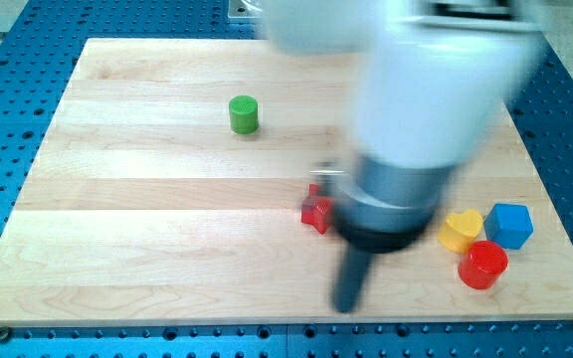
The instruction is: Make a group with all the blocks
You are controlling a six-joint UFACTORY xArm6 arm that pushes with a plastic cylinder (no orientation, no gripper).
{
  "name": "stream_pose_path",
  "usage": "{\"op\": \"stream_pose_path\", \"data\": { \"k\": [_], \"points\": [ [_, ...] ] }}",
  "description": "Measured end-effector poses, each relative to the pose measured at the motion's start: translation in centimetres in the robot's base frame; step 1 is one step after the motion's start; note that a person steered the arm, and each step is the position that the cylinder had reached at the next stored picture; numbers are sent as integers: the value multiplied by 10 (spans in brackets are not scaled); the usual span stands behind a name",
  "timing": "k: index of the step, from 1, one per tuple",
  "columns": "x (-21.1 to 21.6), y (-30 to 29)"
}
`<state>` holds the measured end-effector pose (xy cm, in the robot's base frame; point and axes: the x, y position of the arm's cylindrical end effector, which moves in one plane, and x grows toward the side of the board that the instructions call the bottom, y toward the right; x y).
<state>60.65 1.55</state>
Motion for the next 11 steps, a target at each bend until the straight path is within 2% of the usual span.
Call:
{"op": "stream_pose_path", "data": {
  "k": [1,2,3,4,5,6,7,8,9,10,11],
  "points": [
    [-49,-41],
    [-105,-23],
    [-102,11],
    [-64,47],
    [-50,72],
    [-52,17],
    [-129,-39],
    [-183,2],
    [-171,86],
    [-115,101],
    [-98,116]
  ]
}}
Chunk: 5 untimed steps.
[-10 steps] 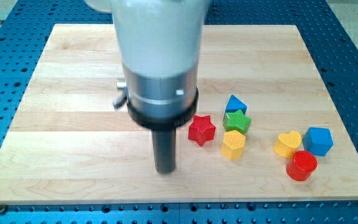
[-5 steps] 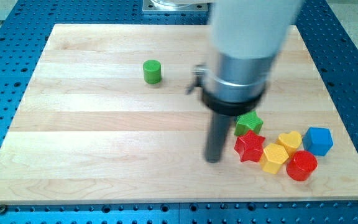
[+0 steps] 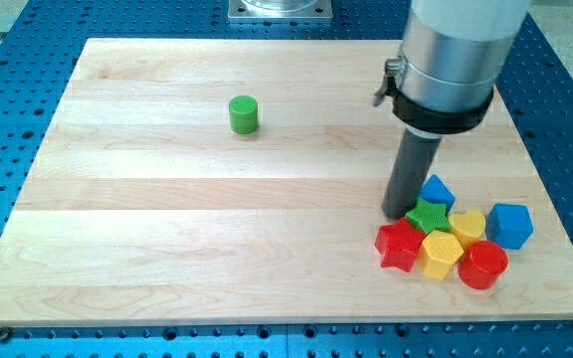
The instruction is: Make a group with all the blocks
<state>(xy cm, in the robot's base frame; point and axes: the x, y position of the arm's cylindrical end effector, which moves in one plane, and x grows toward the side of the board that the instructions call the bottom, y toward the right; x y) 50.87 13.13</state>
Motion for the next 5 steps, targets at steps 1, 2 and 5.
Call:
{"op": "stream_pose_path", "data": {
  "k": [1,2,5],
  "points": [
    [0,10],
    [0,18],
    [-18,22]
  ]
}}
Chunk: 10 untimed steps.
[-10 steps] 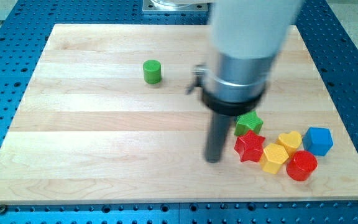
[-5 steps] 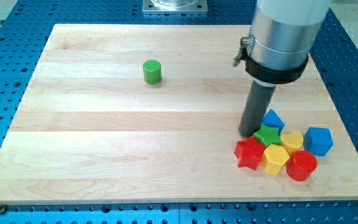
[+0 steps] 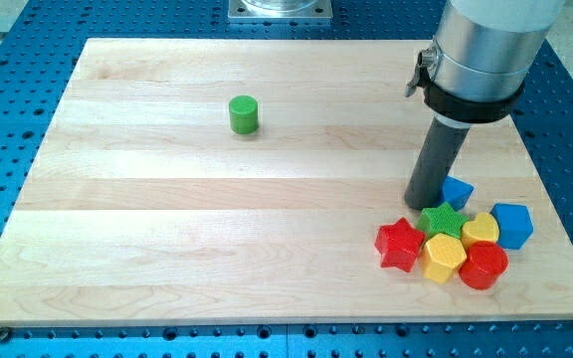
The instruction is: Make a group with all the blocks
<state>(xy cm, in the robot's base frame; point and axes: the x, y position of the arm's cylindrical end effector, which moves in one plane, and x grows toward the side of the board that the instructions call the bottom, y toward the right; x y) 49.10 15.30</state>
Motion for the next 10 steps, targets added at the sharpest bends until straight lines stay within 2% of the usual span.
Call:
{"op": "stream_pose_path", "data": {
  "k": [1,3,4,5,6,7,8,9,10],
  "points": [
    [-6,0],
    [-133,-58],
    [-180,-131],
    [-164,-218],
    [-76,-215],
    [-73,-196],
    [-56,-219],
    [-17,-128],
    [13,-70]
  ]
}}
